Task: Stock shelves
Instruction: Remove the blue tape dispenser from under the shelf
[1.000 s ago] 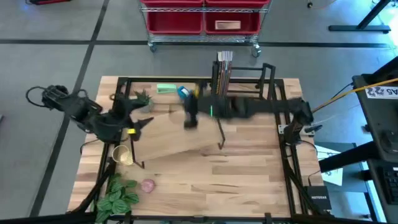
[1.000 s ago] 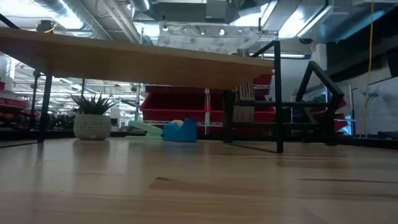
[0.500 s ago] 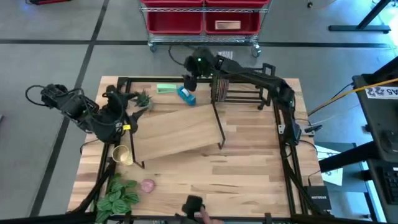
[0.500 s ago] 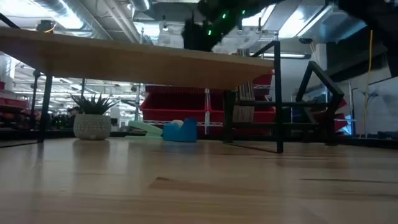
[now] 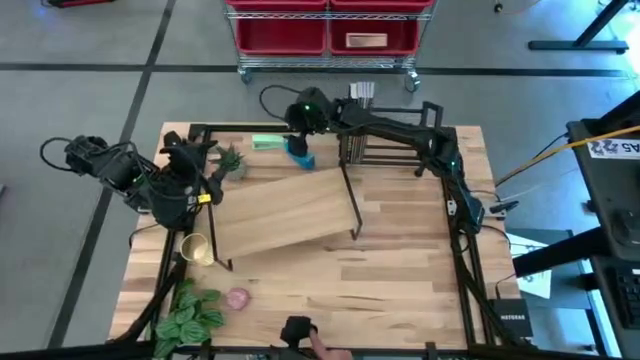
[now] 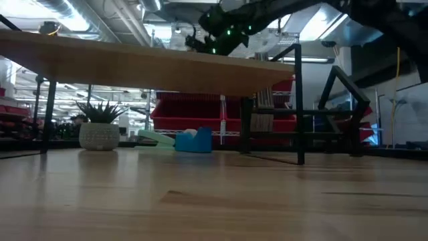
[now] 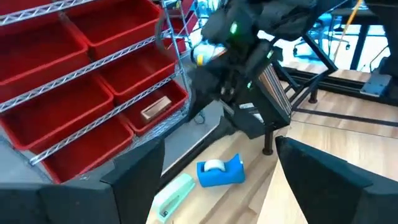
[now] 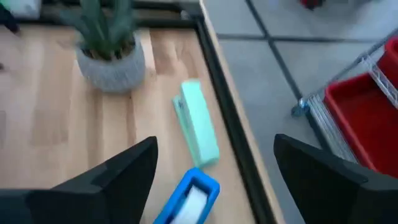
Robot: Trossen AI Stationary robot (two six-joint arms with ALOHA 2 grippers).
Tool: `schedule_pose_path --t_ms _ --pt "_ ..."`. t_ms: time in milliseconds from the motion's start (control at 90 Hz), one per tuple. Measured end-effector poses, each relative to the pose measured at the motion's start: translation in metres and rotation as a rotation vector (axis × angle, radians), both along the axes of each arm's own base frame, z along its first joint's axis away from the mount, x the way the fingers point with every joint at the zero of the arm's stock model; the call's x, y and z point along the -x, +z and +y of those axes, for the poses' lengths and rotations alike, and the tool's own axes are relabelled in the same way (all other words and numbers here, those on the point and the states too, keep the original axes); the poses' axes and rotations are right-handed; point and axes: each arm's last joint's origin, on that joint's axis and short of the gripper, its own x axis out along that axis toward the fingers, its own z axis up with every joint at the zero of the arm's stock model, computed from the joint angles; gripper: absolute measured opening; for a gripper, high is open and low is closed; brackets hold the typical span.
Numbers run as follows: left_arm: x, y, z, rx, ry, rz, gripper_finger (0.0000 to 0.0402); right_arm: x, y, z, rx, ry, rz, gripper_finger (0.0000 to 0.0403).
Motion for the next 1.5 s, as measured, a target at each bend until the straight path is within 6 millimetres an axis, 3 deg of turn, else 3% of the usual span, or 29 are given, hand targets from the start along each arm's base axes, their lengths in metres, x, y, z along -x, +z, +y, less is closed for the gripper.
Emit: schedule_pose_path --t_ms 111,367,522,822,1500 --pt "-0.003 -0.010 0.001 -0.013 0.016 0.032 0.0299 0.004 0.002 -0.008 -0.036 0.042 -0.023 0.0308" --pt "-0.012 -0.036 0.009 -0.060 0.110 0.114 0.0299 0.003 -0.030 -0.016 -0.116 0.007 0.094 0.0308" --pt "-0.016 -0.044 0.017 -0.070 0.170 0.140 0.0299 -0.002 -0.060 -0.013 -0.170 0.007 0.189 0.0308" --pt "-0.017 -0.045 0.026 -0.073 0.227 0.154 0.0299 0.001 -0.090 -0.013 -0.253 -0.020 0.322 0.0308" --pt "-0.017 -0.045 0.026 -0.067 0.227 0.157 0.0299 0.009 -0.122 -0.016 -0.388 -0.083 0.465 0.0308"
